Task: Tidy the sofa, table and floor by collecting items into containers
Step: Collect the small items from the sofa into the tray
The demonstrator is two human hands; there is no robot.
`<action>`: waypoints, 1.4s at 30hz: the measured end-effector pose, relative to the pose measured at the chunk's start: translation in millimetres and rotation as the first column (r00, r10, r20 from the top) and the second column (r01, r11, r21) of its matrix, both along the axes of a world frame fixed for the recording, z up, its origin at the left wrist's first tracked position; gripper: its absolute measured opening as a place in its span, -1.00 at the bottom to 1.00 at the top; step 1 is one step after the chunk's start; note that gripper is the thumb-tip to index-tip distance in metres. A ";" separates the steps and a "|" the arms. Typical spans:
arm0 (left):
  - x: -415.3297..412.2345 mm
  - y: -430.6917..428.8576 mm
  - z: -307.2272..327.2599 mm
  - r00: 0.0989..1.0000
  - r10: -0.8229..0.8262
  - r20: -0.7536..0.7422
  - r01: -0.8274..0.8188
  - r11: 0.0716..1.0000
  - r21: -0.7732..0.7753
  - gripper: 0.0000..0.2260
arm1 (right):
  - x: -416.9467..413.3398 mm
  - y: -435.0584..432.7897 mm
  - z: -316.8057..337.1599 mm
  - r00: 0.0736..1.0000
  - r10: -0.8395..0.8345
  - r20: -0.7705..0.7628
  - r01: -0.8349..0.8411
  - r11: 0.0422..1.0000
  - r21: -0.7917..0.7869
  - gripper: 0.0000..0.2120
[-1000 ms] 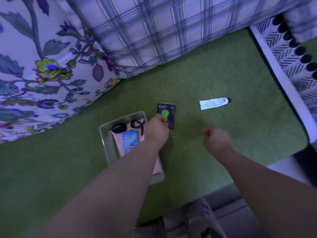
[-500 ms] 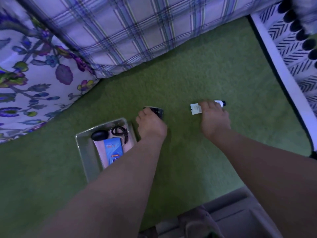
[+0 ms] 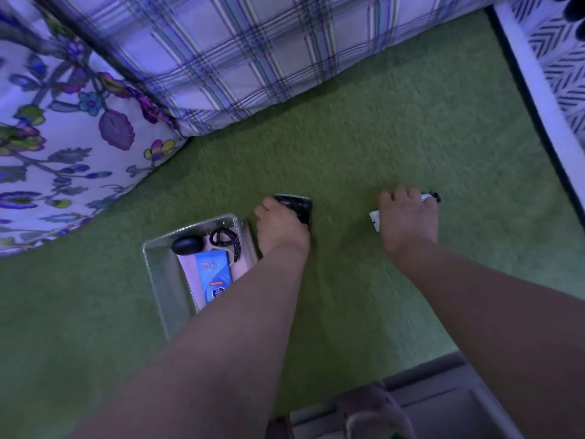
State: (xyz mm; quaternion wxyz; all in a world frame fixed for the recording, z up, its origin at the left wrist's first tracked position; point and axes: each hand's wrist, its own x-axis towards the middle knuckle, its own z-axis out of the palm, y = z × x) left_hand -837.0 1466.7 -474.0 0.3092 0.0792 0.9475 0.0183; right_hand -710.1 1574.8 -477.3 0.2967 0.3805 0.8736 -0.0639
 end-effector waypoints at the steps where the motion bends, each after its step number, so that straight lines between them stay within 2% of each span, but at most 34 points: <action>1: 0.0 0.5 0.3 1.000 -0.006 0.001 0.006 1.000 -0.008 -0.38 | 1.4 -0.6 -0.3 1.000 0.029 0.007 -0.029 0.999 0.016 -0.64; 7: 1.3 0.9 8.8 0.989 -0.150 0.007 0.150 0.988 -0.035 -0.68 | 7.2 -5.0 5.3 0.993 0.092 0.070 -0.094 0.995 0.023 -0.73; 13: 9.5 -12.2 37.8 0.988 -0.145 0.058 0.144 0.989 0.019 -0.74 | 6.9 -21.5 26.6 0.995 -0.098 -0.027 0.094 0.988 -0.121 -0.70; 16: 12.4 -23.9 55.9 0.986 -0.145 0.085 0.140 0.988 0.063 -0.74 | 4.2 -33.0 39.5 0.961 -0.255 -0.104 0.228 0.949 -0.220 -0.77; 19: 14.6 -41.5 76.6 0.985 -0.145 0.088 0.138 0.987 0.083 -0.72 | -0.1 -49.2 55.3 0.927 -0.341 -0.155 0.282 0.907 -0.311 -0.81; 22: 12.9 -69.1 94.5 0.986 -0.146 0.081 0.140 0.987 0.085 -0.71 | -7.8 -70.6 71.7 0.914 -0.353 -0.200 0.273 0.900 -0.339 -0.78; 26: -1.5 -112.5 111.9 0.995 -0.053 0.088 0.043 0.993 0.114 -0.69 | -24.1 -99.4 90.4 0.888 -0.360 -0.286 0.243 0.896 -0.372 -0.77; 33: -41.5 -185.1 114.8 0.997 0.043 0.071 -0.046 0.999 0.029 -0.66 | -66.9 -147.6 110.9 0.843 -0.335 -0.420 0.127 0.884 -0.450 -0.79; 38: -65.0 -209.8 107.8 0.980 0.195 -0.029 -0.194 0.980 0.040 -0.65 | -82.5 -177.2 109.2 0.822 -0.319 -0.471 0.073 0.880 -0.470 -0.80; 42: -62.3 -227.7 109.9 0.982 0.184 0.050 -0.187 0.979 0.075 -0.70 | -84.1 -197.6 107.7 0.834 -0.313 -0.455 0.081 0.884 -0.460 -0.80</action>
